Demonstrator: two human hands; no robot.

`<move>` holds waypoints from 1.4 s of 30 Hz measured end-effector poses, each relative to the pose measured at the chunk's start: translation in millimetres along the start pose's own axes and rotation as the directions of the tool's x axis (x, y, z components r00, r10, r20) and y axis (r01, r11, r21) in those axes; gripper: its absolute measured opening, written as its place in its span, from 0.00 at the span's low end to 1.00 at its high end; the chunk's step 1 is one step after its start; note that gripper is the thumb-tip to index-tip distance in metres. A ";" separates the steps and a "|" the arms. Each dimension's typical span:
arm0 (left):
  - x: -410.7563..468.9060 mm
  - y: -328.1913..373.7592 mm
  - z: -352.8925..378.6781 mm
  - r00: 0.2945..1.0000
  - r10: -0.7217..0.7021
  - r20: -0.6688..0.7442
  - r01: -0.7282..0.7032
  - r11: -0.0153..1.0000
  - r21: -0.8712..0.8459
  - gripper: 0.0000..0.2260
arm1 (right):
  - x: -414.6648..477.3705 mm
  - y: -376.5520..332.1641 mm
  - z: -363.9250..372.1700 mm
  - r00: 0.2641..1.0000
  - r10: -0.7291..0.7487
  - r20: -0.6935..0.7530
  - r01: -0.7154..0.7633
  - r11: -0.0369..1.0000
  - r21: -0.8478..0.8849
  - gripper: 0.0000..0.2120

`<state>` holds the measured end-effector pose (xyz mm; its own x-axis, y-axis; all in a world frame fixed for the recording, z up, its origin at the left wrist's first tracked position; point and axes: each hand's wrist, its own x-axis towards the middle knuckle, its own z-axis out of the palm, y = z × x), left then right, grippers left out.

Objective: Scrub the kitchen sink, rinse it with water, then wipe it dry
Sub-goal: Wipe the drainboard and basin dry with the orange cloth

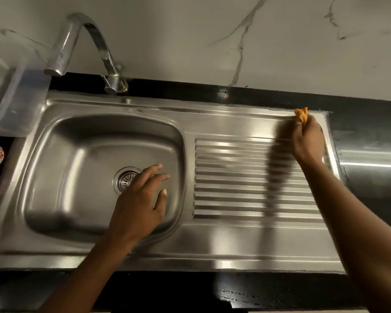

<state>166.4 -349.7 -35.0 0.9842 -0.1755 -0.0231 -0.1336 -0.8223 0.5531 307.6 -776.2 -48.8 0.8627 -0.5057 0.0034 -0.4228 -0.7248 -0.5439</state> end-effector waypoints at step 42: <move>-50.4 -127.5 -75.9 0.999 -0.030 -0.022 0.028 0.997 -0.076 0.18 | -127.5 -171.6 103.5 0.995 0.085 -0.052 -0.050 0.877 0.479 0.17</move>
<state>142.6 -195.0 -41.1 0.9901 -0.1384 -0.0212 -0.0964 -0.7834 0.6139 298.9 -538.9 -42.7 0.8078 -0.5895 0.0007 -0.2811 -0.3862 -0.8785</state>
